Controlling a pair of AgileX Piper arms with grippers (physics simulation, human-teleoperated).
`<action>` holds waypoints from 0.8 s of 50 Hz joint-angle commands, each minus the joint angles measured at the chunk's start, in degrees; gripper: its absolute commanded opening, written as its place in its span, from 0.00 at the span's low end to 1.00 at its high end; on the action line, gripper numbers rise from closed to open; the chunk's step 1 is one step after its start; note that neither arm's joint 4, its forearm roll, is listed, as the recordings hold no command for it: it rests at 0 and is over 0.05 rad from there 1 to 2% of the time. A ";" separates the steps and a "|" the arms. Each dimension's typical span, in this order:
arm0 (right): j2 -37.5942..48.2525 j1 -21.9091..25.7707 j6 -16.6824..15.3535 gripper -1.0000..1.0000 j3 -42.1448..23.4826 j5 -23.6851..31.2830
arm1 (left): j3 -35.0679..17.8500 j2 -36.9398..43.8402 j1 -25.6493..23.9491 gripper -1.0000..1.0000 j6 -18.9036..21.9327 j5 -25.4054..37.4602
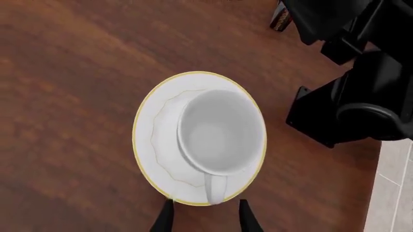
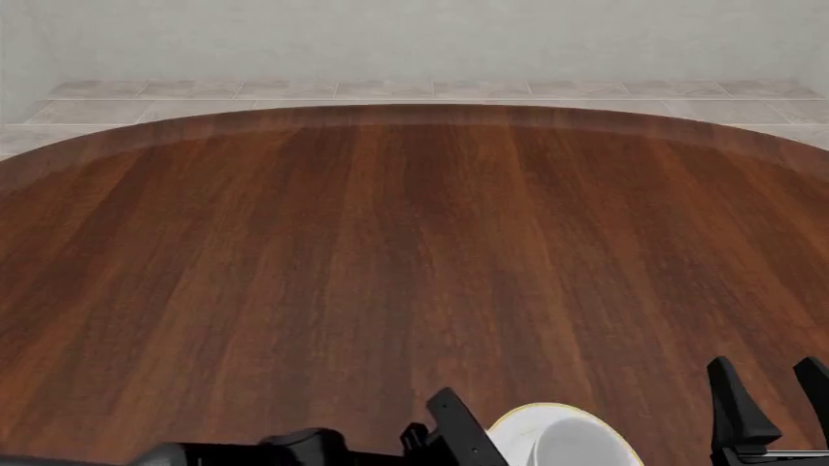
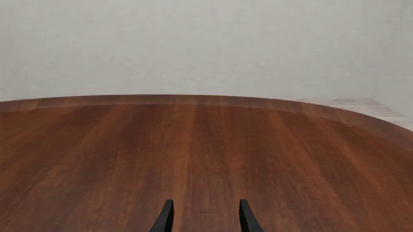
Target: Put the white mug on the plate.
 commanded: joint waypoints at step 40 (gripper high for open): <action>-0.02 -0.03 -0.07 1.00 0.01 0.01 | 0.75 -14.66 -5.26 1.00 -15.04 7.74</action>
